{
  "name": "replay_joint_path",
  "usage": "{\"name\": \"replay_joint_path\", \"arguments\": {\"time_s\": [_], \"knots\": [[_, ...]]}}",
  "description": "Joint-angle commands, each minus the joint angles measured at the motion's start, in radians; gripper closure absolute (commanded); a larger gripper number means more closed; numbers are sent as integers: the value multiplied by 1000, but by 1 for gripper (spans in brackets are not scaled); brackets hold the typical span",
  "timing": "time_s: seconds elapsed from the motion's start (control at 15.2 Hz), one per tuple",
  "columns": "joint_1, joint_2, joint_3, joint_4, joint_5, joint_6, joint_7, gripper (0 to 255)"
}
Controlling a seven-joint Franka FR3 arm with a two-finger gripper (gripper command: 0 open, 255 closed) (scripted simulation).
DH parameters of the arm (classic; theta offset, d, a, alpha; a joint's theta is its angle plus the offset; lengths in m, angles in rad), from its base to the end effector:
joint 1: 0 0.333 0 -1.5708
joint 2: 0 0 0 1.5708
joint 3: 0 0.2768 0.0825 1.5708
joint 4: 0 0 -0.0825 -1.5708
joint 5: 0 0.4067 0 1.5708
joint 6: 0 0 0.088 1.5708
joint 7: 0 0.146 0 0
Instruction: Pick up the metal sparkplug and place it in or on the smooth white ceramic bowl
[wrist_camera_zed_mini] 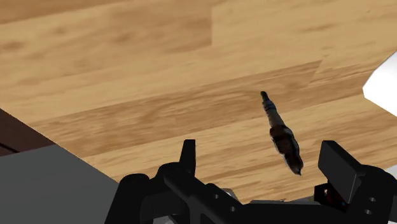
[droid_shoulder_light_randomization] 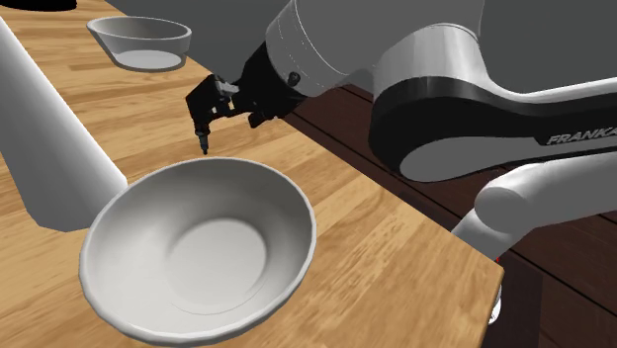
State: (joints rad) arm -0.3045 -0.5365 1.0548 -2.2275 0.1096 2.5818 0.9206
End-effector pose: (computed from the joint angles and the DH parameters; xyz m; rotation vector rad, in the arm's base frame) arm 0.3973 0.4116 0.4704 -2.7447 0.2157 -1.0151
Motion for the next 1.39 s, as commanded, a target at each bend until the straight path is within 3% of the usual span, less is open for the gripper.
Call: {"name": "replay_joint_path", "arguments": {"time_s": [0.0, 0.33, 0.53, 1.06, 1.12, 1.32], "knots": [[-106, 3, 113, 56, -48, 35, 76, 0], [-196, 31, 195, 68, -70, 78, 93, 0], [-282, 54, 272, 79, -92, 113, 108, 0], [-282, 54, 272, 79, -90, 112, 107, 0], [-282, 54, 272, 79, -90, 112, 107, 255], [-282, 54, 272, 79, -90, 112, 107, 255]]}}
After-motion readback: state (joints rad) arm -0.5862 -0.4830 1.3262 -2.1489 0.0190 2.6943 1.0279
